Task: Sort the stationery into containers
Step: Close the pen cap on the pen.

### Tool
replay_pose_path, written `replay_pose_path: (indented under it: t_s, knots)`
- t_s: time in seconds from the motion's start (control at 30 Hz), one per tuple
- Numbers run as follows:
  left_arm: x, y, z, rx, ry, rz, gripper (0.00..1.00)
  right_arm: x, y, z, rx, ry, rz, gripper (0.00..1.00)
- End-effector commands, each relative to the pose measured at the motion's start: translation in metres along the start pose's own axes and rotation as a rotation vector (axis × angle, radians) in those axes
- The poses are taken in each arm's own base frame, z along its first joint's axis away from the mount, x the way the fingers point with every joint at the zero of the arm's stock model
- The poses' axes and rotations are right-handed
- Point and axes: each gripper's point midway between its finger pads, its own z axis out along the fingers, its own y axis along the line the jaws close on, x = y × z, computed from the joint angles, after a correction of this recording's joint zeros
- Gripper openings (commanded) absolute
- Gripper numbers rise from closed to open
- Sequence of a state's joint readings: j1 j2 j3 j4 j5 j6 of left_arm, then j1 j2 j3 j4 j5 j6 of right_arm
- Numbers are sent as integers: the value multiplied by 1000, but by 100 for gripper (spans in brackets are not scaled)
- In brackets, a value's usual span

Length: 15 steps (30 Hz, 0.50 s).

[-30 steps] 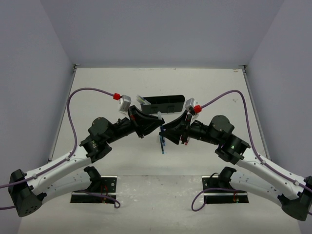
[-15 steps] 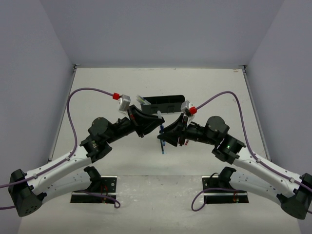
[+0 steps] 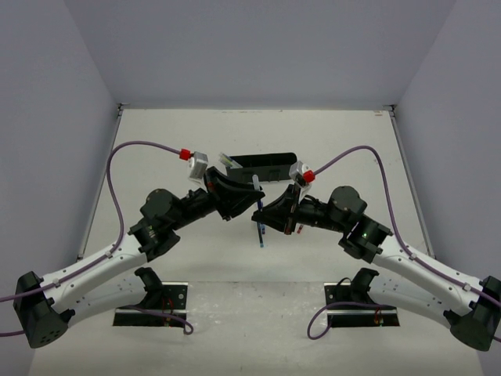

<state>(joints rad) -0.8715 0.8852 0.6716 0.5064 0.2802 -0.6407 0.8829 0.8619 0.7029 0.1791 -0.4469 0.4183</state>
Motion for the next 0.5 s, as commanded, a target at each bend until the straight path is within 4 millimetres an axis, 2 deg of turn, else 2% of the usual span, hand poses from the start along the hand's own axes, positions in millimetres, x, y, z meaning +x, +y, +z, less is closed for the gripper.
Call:
replay_pose_path:
  t_s: [0.0,0.07,0.1,0.2,0.3,0.4,0.47]
  knots:
    - [-10,-12,6,47,3,42,30,-20,8,-4,-14,-59,-36,0]
    - [-5,-12,7,57,22,41,34,-21,8,-5,-10,-62,-38,0]
    - [-4,-12,7,58,26,41,40,-21,8,-5,-8,-62,-41,0]
    - [-2,-11,7,57,34,45,70,-22,7,-5,1,-61,-47,0]
    - [-3,-12,8,53,46,52,92,-19,4,-6,13,-48,-53,0]
    - [-12,-14,9,44,46,89,99,-15,2,-6,18,-35,-53,0]
    - [-17,-13,8,25,45,107,100,-13,1,-7,22,-28,-54,0]
